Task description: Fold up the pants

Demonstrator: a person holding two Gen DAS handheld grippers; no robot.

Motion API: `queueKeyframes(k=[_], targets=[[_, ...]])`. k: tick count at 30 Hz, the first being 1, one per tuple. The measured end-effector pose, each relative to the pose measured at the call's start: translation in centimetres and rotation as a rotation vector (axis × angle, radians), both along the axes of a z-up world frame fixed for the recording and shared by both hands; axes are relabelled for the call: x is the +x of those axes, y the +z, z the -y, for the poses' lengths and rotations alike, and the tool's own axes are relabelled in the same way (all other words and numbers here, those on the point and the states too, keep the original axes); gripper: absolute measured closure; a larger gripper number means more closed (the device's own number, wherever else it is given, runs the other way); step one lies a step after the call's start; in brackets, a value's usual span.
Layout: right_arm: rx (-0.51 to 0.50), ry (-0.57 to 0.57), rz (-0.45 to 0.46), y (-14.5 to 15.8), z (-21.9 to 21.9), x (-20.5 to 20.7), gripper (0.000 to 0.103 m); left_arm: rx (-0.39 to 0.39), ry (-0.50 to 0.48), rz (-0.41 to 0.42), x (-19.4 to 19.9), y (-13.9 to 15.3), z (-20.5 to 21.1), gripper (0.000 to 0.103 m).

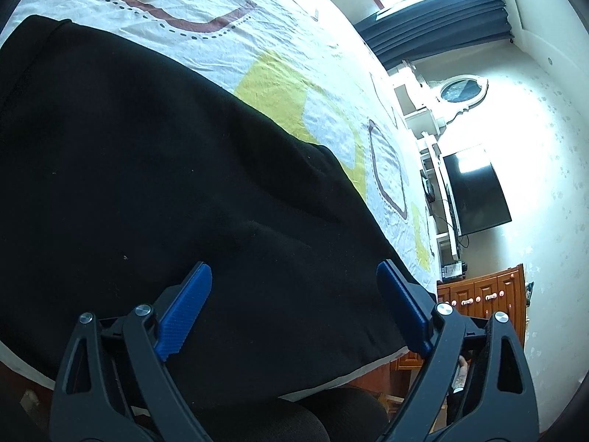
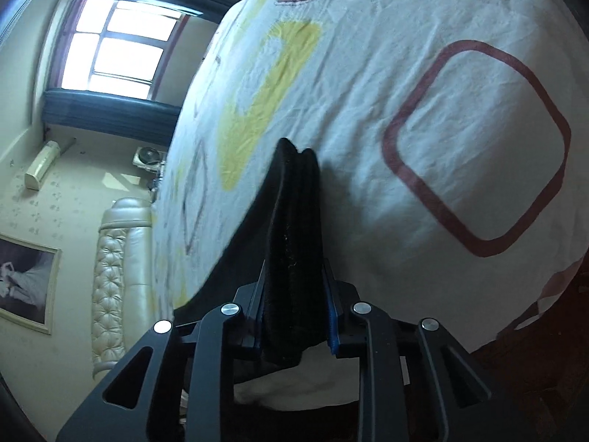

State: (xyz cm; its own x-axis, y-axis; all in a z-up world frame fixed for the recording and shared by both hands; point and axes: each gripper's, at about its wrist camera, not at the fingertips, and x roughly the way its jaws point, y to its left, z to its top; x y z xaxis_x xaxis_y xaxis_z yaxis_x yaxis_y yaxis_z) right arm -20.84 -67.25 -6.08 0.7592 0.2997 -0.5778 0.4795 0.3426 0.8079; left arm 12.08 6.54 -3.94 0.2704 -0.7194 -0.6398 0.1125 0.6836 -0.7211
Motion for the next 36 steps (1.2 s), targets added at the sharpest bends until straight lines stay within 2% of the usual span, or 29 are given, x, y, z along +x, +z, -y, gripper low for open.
queueKeyframes(k=[3,7,14,17,21,24,30,36], targets=[[0.091,-0.001,0.113,2.1,-1.5,0.6,0.078,0.019,-0.028,0.004,-0.1,0.0,0.2,0.012],[0.137,0.026,0.227,5.3,-4.3,2.7,0.078,0.002,-0.017,0.009,-0.2,-0.3,0.0,0.012],[0.101,0.137,0.333,11.0,-11.3,7.9,0.078,-0.007,-0.024,0.014,-0.3,-0.6,0.2,0.009],[0.079,0.199,0.354,12.6,-14.6,10.8,0.078,-0.005,-0.034,0.023,-0.3,-0.6,0.3,0.007],[0.058,0.289,0.345,13.2,-19.1,14.3,0.078,-0.006,-0.034,0.023,-0.4,-0.6,0.4,0.007],[0.007,0.348,0.299,12.7,-22.2,16.4,0.078,-0.009,-0.033,0.022,-0.4,-0.6,0.4,0.007],[-0.112,0.436,0.165,9.8,-28.8,19.6,0.078,-0.006,-0.033,0.025,-0.4,-0.7,0.4,0.006],[-0.178,0.524,0.054,5.7,-34.2,21.6,0.078,-0.002,-0.035,0.028,-0.3,-0.5,0.8,0.006]])
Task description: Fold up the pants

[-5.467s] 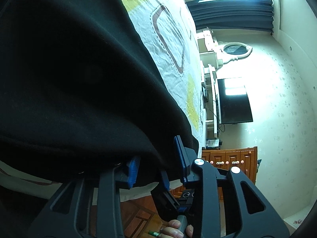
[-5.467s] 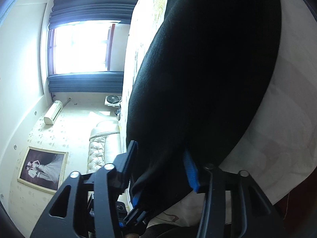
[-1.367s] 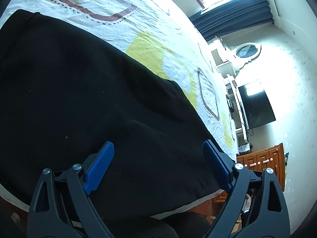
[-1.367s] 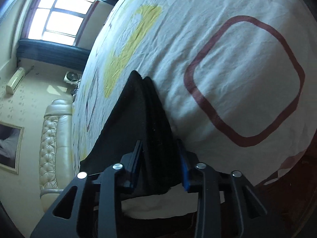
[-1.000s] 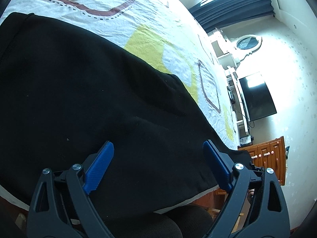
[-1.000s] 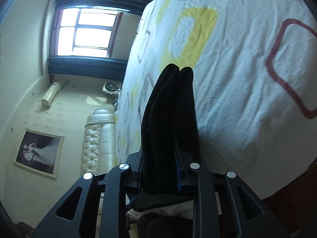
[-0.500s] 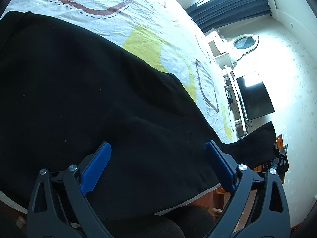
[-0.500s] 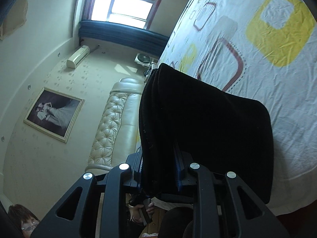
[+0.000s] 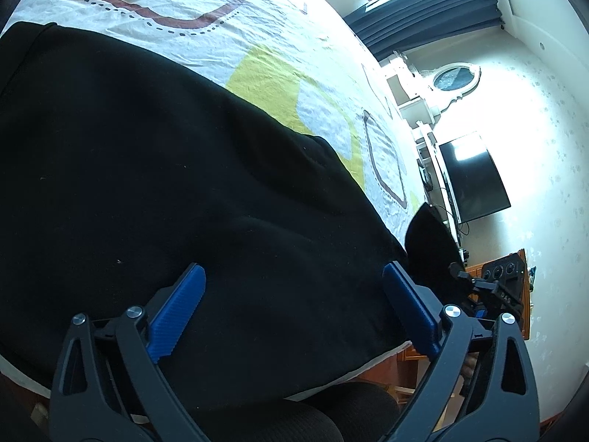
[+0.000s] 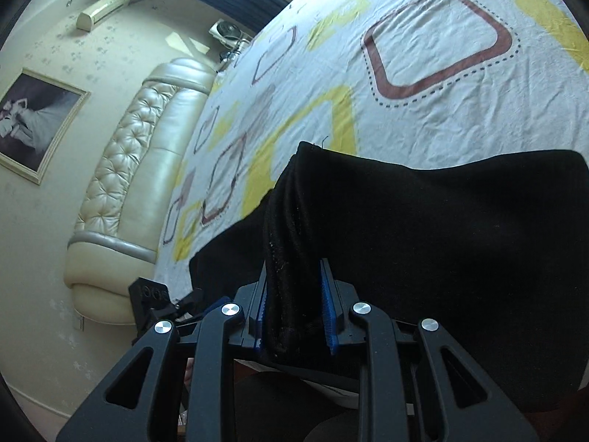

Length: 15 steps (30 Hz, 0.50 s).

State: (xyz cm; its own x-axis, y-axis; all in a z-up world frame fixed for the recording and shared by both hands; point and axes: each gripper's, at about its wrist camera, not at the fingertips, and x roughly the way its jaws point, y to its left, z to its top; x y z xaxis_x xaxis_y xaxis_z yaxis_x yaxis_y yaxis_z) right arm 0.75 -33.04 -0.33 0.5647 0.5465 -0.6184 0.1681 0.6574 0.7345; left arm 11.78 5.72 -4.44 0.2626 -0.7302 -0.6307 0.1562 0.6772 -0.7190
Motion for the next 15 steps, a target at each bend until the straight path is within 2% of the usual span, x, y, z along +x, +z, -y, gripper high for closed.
queueKeyframes(k=[4,15], targets=[[-0.065,0.036,-0.043,-1.7,-2.5,0.3,0.078,-0.006,0.003,-0.004,0.1,-0.1,0.0,0.006],[-0.398,0.121,-0.083,-2.0,-7.9,0.7,0.078,-0.002,0.003,-0.003,0.3,-0.2,0.1,0.006]])
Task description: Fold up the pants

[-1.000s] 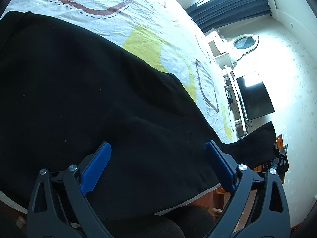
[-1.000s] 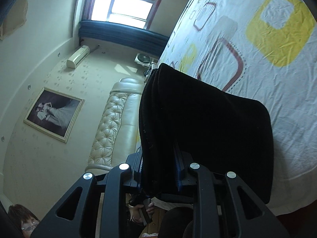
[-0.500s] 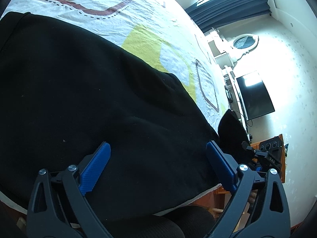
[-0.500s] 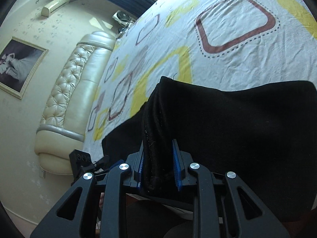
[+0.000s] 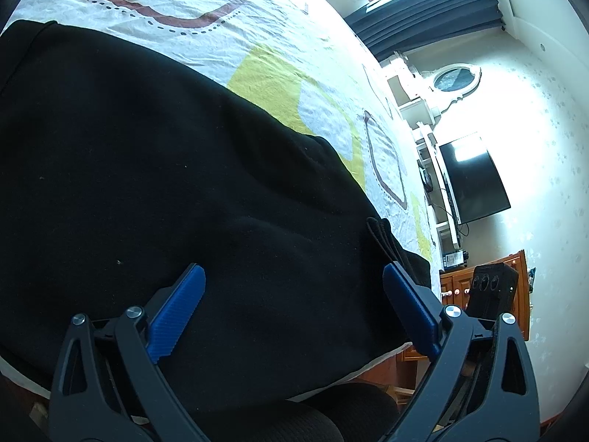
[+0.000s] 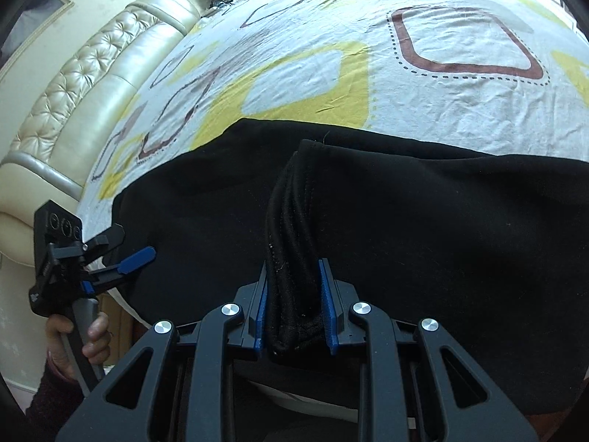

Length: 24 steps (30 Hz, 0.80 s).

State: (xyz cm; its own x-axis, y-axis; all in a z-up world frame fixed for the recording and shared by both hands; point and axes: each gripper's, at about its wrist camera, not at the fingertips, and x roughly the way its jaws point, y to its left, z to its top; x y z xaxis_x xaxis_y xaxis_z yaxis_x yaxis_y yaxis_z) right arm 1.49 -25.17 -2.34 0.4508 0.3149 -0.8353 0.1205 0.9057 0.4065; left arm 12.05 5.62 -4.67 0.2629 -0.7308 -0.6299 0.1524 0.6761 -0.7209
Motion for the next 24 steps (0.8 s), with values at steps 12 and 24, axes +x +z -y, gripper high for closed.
queueKeyframes(k=[12,24], targets=[[-0.315,0.082,-0.014,-0.1,-4.4,0.1,0.076,0.000,0.001,-0.001,0.0,0.0,0.0,0.006],[-0.506,0.153,0.010,-0.7,-8.0,0.0,0.067,0.002,-0.001,0.001,-0.1,0.0,0.1,0.005]])
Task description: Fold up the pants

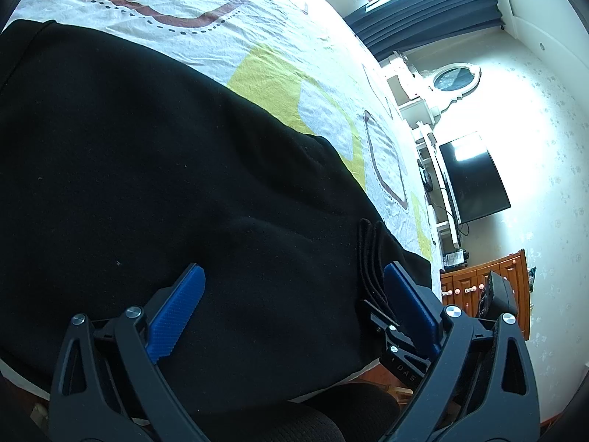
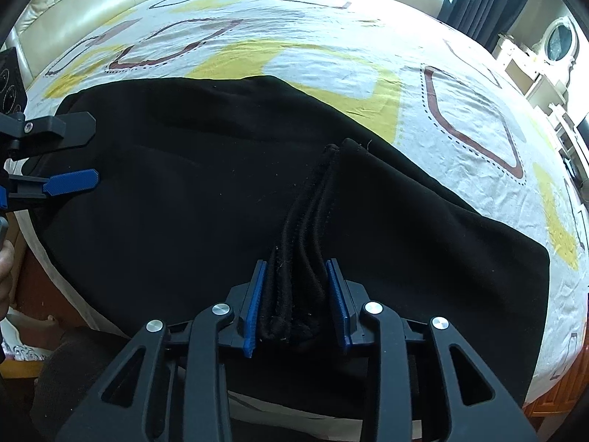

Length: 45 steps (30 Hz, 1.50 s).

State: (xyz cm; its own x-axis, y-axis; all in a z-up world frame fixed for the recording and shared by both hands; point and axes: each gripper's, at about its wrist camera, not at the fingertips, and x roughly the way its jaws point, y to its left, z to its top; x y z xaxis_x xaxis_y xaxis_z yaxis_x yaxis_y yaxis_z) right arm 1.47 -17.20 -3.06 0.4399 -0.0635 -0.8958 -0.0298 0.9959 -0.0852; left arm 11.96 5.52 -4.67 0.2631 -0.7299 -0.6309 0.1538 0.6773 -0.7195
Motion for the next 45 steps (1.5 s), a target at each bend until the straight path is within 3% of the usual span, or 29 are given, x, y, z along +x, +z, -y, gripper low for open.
queueKeyframes(k=[7,9,13,17,18,21,25,27,31,32,33,36,40,41,42,45], targets=[[-0.003,0.042,0.020,0.4,-1.5,-0.5,0.060,0.008,-0.011,0.013,-0.1,0.1,0.4,0.003],[0.048,0.065,0.019,1.0,-1.8,-0.8,0.051,0.006,-0.012,0.012,-0.1,0.0,0.4,0.003],[0.200,0.146,0.005,3.0,-1.0,-1.4,0.049,-0.006,-0.011,0.006,0.0,0.0,0.2,0.003],[0.391,0.125,0.017,5.9,4.8,-2.3,0.046,-0.009,-0.012,0.004,0.1,-0.1,0.2,0.003],[0.436,0.092,0.035,6.6,7.2,-2.5,0.039,-0.009,-0.012,0.005,0.1,-0.1,0.2,0.003],[0.555,-0.087,0.119,7.7,16.1,-3.4,0.034,-0.008,-0.011,0.005,0.1,-0.1,0.2,0.003],[0.742,-0.390,0.165,4.1,29.1,-5.2,0.034,0.004,-0.011,0.014,-0.1,-0.1,0.3,0.003],[0.824,-0.463,0.125,1.0,32.1,-5.6,0.034,0.013,-0.011,0.022,-0.2,-0.1,0.4,0.003],[0.992,-0.472,0.112,-3.3,33.8,-5.1,0.034,0.022,-0.013,0.031,-0.4,0.0,0.6,0.003],[1.035,-0.468,0.127,-4.0,33.9,-4.9,0.041,0.021,-0.013,0.032,-0.5,0.0,0.6,0.003],[1.067,-0.468,0.142,-4.6,34.1,-4.8,0.062,0.020,-0.013,0.032,-0.4,-0.1,0.6,0.003],[1.087,-0.506,0.125,-6.3,34.6,-5.1,0.072,0.022,-0.014,0.035,-0.5,-0.1,0.6,0.003],[1.076,-0.512,0.135,-5.7,34.3,-5.4,0.067,0.029,-0.017,0.041,-0.7,0.0,0.9,0.003],[1.081,-0.506,0.135,-5.5,34.4,-5.0,0.063,0.029,-0.017,0.042,-0.8,0.0,0.9,0.003],[1.099,-0.497,0.132,-5.2,34.2,-5.3,0.050,0.029,-0.018,0.042,-0.8,0.1,0.9,0.003],[1.157,-0.465,0.125,-4.9,33.4,-6.4,0.038,0.023,-0.017,0.040,-0.7,0.0,0.9,0.003]])
